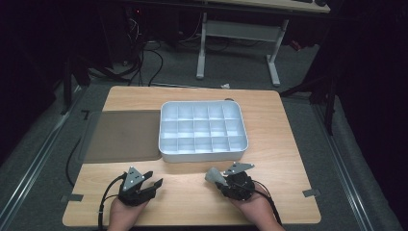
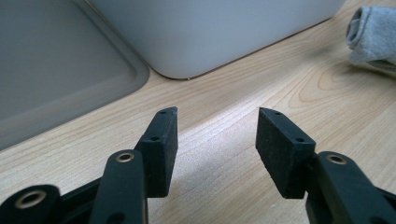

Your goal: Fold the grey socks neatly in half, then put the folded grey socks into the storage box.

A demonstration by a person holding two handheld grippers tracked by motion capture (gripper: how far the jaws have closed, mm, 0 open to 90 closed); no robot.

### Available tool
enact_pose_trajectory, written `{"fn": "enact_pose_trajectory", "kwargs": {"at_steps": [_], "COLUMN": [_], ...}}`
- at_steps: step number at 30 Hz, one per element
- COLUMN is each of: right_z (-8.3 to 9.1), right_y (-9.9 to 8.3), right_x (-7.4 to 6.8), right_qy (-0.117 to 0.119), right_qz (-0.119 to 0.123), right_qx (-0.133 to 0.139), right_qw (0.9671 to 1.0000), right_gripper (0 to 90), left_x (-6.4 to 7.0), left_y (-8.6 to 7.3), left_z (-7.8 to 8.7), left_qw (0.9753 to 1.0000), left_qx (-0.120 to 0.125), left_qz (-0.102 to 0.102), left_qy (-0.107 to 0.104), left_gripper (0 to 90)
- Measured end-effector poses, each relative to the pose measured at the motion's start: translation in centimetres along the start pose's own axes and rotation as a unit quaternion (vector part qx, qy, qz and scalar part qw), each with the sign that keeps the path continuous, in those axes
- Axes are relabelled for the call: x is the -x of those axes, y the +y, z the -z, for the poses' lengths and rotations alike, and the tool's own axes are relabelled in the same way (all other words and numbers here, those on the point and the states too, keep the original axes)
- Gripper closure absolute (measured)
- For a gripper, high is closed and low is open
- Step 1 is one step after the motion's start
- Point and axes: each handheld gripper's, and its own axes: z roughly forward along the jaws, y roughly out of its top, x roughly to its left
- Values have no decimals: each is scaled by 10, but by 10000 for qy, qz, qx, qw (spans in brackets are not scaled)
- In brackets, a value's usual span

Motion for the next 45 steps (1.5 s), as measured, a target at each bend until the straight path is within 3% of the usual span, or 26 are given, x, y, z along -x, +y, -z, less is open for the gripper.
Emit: {"fn": "enact_pose_trajectory", "kwargs": {"at_steps": [4, 13, 19, 25, 36, 45], "right_z": [3, 19, 27, 32, 36, 51], "right_y": [1, -1, -8, -9, -6, 11], "right_x": [2, 24, 35, 45, 52, 53], "right_qy": [-91, -223, -348, -326, -296, -273], "right_qz": [9, -148, -102, -196, -340, -319], "right_qx": [-70, -368, -709, -923, -1114, -1168], "right_qw": [9999, 9990, 9968, 9950, 9928, 9923], "right_gripper": [690, 690, 690, 691, 690, 690], "left_x": [0, 1, 5, 3, 2, 6], "left_y": [1, 2, 3, 2, 1, 2], "left_z": [2, 5, 5, 3, 6, 7], "left_qw": [10000, 9999, 9999, 9999, 9999, 9998], "left_qx": [77, 113, 127, 112, 158, 148], "left_qz": [-29, -13, -107, -30, -32, -118], "left_qy": [-24, -12, -19, -19, -2, -7], "left_gripper": [488, 446, 446, 444, 445, 450]}}
